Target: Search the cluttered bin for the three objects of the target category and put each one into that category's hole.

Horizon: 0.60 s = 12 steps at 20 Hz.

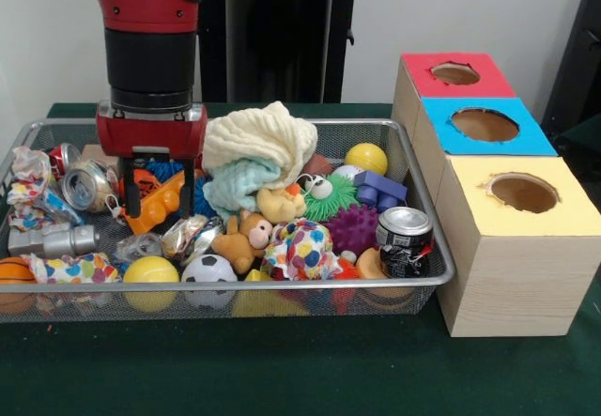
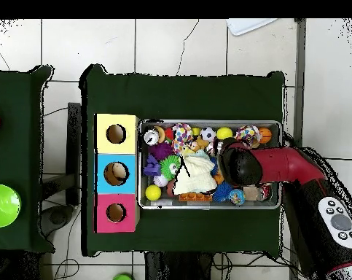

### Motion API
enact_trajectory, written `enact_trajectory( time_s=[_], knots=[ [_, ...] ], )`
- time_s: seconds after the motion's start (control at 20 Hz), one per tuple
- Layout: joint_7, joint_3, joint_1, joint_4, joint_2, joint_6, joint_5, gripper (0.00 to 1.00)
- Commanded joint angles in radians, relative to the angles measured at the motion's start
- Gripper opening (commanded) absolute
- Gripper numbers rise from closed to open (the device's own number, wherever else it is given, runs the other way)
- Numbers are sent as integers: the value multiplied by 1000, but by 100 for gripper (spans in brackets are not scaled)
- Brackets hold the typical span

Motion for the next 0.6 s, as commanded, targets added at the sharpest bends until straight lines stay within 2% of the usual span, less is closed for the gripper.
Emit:
enact_trajectory(
  time_s=[0.05,0.4,0.6],
  knots=[
    [-252,68,-34,-59,60,35,-85,100],
    [-295,97,-70,-72,74,53,-110,100],
    [-286,103,-80,-82,99,47,-132,100]
  ],
)
